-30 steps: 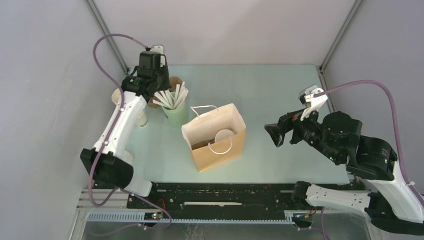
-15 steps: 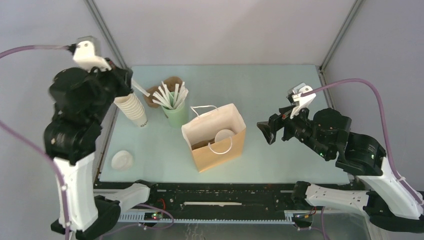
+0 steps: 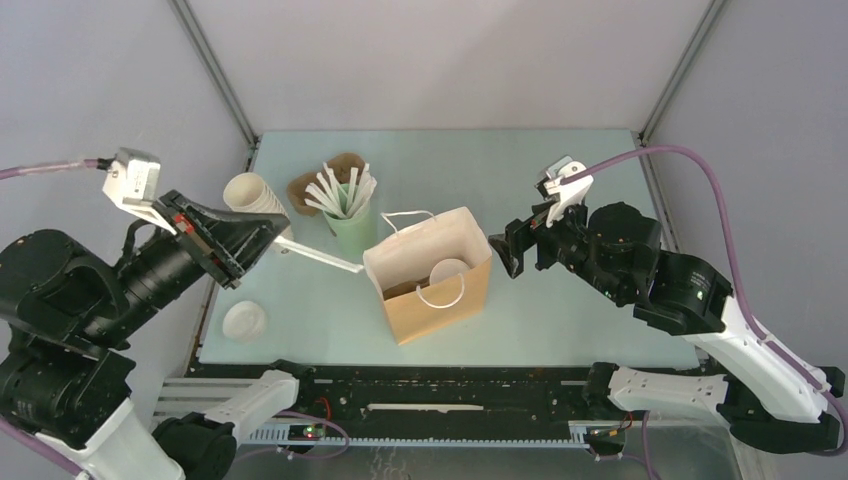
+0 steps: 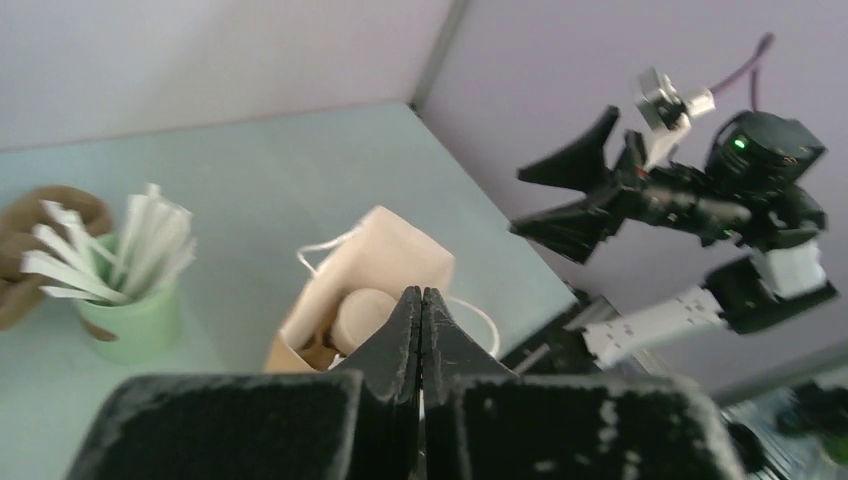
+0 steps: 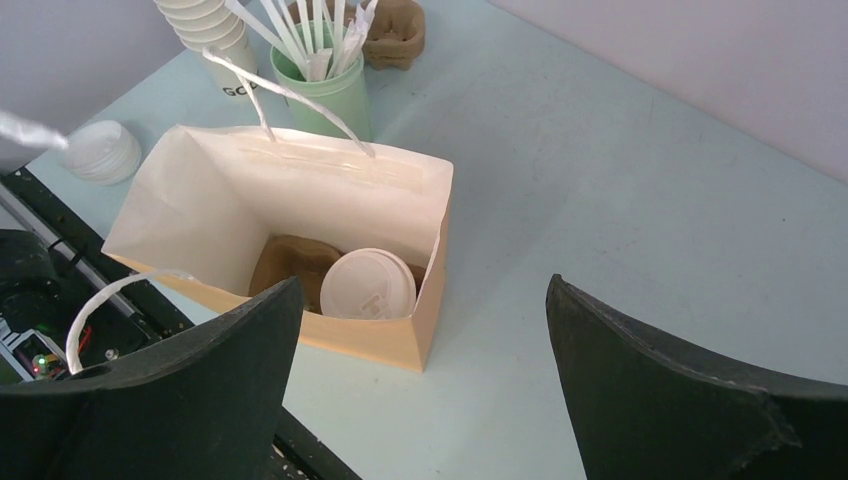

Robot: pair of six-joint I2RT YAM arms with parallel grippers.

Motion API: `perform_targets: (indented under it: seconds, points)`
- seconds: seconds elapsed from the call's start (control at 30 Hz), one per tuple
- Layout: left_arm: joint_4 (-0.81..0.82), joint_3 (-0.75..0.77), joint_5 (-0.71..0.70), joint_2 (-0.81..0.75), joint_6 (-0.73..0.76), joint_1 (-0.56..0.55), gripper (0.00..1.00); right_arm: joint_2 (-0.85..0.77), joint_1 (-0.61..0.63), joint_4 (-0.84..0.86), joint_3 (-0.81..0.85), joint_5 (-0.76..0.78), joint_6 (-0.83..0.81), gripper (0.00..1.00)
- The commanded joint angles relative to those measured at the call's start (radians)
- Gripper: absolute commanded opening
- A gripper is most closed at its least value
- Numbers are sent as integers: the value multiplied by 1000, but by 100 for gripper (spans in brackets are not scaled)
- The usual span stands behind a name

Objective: Pack the takeout coffee

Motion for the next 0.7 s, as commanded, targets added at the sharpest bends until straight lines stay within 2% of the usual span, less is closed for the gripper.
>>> perform_targets:
  seconds: [0.0, 0.2, 0.33, 0.53, 0.67]
  points:
    - [-15, -41, 212, 28, -91, -4, 0, 0, -9, 64, 1, -4, 1, 100]
    - [85, -149, 231, 15, -108, -6, 0, 0, -9, 63, -2, 1, 27, 100]
    - [152, -237, 213, 17, -94, -55, 0, -4, -9, 52, -2, 3, 42, 100]
    - [157, -292, 142, 76, -45, -168, 0, -17, -9, 34, -2, 18, 54, 100]
    - [106, -299, 126, 118, -14, -193, 0, -21, -9, 19, -4, 26, 62, 100]
